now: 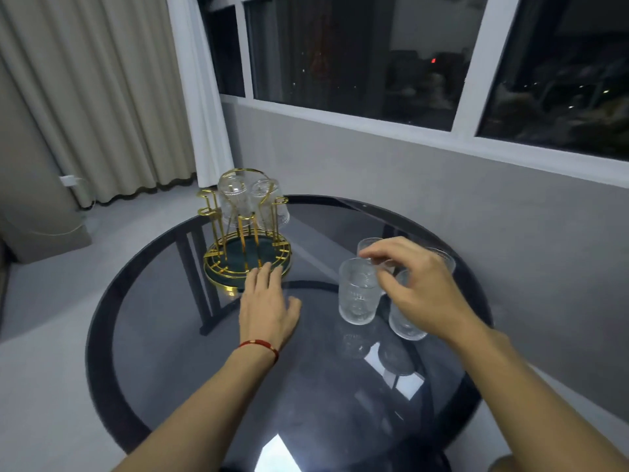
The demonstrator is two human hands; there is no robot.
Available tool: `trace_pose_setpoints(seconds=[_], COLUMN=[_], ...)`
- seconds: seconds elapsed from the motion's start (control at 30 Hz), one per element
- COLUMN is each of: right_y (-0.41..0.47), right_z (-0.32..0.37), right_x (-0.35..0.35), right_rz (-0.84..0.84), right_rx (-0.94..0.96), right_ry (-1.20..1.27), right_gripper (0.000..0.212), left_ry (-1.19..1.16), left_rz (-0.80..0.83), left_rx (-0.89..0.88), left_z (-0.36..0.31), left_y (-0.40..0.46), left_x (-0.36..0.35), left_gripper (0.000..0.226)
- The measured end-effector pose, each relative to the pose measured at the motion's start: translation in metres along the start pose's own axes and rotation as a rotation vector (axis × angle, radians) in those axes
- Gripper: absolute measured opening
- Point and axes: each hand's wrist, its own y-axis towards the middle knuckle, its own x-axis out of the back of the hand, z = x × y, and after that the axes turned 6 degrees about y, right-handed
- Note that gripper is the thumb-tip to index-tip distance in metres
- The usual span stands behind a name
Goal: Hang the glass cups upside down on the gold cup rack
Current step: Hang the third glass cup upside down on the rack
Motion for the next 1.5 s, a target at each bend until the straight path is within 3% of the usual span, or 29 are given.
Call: trace_pose_setpoints(seconds=[0.13, 0.27, 0.43, 0.6, 0.73, 0.87, 1.03, 1.17, 1.23, 1.33, 1.5], right_y=[-0.014, -0.02, -0.02, -0.015, -0.017, -0.014, -0.005, 0.008, 0.014, 0.02, 0.029], right_z=[-0.001, -0.007, -0.008, -0.009, -0.01, -0.012, -0.013, -0.009, -0.009, -0.012, -0.022], right_x=[-0.006, -0.005, -0.011, -0.016, -0.022, -0.043, -0.087, -0.12, -0.128, -0.135, -0.135], right_rz=[-0.045, -0.116, -0.169, -0.156, 0.014, 0.11, 0.189, 0.254, 0.252, 0.244, 0.009], right_rx=[0.035, 0.001, -0.058, -0.102, -0.118, -0.182, -0.457, -0.797, -0.891, -0.849, -0.761], right_ry=[-0.003, -0.001, 0.032, 0.079, 0.186, 0.253, 0.433, 0.994, 1.224, 1.346, 1.175], right_gripper=[0.035, 0.037, 0.035, 0.035, 0.035, 0.034, 0.026, 0.033, 0.037, 0.041, 0.048], left_ry=[-0.476, -0.671, -0.62, -0.434, -0.347, -0.381, -0.585, -0.811, -0.854, -0.899, -0.73], left_rz=[0.179, 0.237, 0.277, 0.289, 0.357, 0.299, 0.175, 0.146, 0.129, 0.161, 0.199], left_rx=[-0.047, -0.049, 0.024, -0.09, -0.181, -0.093, 0.102, 0.187, 0.186, 0.126, 0.028], left_z=[-0.056, -0.082, -0.093, -0.079, -0.044, -0.01, 0.014, 0.02, 0.024, 0.038, 0.075], left_y=[-0.019, -0.03, -0.01, 0.0, -0.004, -0.005, 0.001, 0.004, 0.006, 0.01, 0.015], left_x=[-0.006, -0.019, -0.02, -0.003, 0.024, 0.048, 0.063, 0.064, 0.068, 0.07, 0.067], left_gripper=[0.083, 0.084, 0.116, 0.104, 0.093, 0.082, 0.079, 0.082, 0.077, 0.073, 0.065])
